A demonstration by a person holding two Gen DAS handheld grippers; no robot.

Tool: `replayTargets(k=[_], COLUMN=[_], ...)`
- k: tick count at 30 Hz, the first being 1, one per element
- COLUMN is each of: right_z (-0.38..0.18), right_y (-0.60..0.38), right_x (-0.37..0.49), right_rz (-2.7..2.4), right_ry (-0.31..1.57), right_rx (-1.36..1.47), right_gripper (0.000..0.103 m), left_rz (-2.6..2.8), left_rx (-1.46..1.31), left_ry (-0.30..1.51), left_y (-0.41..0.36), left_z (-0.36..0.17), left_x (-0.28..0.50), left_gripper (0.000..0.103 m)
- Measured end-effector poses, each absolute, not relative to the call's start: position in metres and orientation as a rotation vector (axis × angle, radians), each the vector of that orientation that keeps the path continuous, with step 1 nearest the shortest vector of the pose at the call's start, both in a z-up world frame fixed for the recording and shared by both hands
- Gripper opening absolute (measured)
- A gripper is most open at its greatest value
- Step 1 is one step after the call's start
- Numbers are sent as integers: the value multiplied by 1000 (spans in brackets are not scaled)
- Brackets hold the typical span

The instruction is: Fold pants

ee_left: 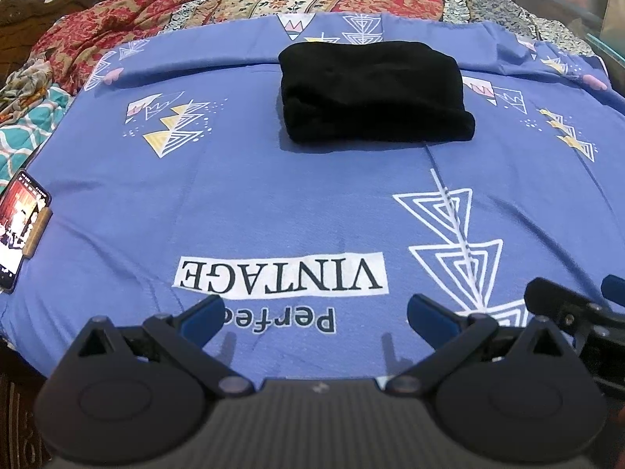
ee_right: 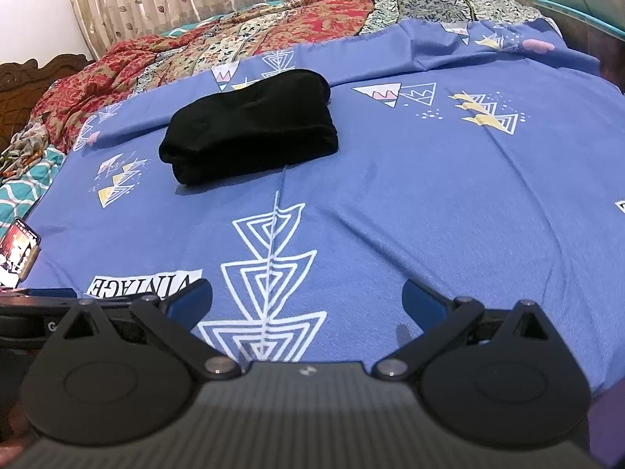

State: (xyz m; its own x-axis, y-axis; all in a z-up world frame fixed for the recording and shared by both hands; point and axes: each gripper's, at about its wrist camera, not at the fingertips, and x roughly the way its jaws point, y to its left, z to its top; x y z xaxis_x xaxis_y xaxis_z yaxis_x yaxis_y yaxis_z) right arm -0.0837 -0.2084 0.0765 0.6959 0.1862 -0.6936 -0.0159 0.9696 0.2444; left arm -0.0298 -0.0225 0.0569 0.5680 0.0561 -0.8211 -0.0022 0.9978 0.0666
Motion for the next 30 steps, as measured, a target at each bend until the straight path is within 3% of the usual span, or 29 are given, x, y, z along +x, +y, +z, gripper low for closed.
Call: replayTargets(k=[30], right_z=[65], right_y=[-209], right_x=[-78], right_rz=[138], right_ry=[870], right_rx=[250], right_gripper=[103], left_rz=[122], left_rx=[119], left_ry=[1061], left_y=[-11], left_z=[35], left_x=[-19], left_gripper=[103])
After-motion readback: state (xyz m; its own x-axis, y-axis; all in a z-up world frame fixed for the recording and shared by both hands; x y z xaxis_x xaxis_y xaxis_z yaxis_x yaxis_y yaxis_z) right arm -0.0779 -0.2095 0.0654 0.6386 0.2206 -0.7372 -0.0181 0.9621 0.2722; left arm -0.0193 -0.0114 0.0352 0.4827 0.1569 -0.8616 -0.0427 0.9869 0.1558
